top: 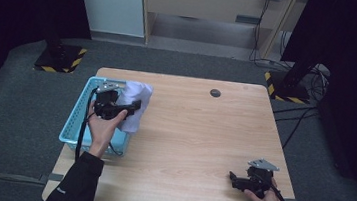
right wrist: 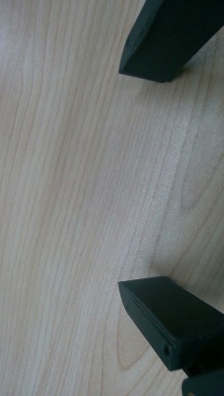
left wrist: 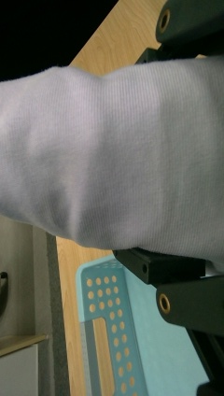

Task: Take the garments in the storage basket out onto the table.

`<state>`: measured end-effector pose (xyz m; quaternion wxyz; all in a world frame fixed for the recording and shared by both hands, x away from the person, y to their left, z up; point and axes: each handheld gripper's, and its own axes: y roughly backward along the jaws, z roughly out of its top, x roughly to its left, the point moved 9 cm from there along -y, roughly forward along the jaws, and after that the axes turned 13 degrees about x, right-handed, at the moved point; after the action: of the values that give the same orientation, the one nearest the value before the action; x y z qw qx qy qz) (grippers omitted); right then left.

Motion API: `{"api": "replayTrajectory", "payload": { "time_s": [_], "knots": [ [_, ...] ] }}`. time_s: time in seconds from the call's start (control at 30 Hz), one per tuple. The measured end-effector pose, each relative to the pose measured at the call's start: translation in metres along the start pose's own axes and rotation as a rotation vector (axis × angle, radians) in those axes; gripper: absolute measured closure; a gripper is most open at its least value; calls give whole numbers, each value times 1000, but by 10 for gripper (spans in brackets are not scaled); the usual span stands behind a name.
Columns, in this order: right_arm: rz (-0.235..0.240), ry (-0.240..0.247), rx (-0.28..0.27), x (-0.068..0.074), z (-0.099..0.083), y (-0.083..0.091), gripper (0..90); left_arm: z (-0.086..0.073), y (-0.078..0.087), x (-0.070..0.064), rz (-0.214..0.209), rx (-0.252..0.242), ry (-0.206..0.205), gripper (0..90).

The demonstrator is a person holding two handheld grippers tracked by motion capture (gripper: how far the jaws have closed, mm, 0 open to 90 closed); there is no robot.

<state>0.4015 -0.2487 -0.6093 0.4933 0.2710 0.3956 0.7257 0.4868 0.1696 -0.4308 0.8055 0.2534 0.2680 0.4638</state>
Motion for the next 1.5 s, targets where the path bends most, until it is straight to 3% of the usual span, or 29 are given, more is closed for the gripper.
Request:
{"api": "replayTrajectory", "payload": {
  "time_s": [1.5],
  "knots": [
    [0, 0, 0, 0, 0, 0, 5, -14, -35, -57, -80, 17, -103, 317]
  ]
}}
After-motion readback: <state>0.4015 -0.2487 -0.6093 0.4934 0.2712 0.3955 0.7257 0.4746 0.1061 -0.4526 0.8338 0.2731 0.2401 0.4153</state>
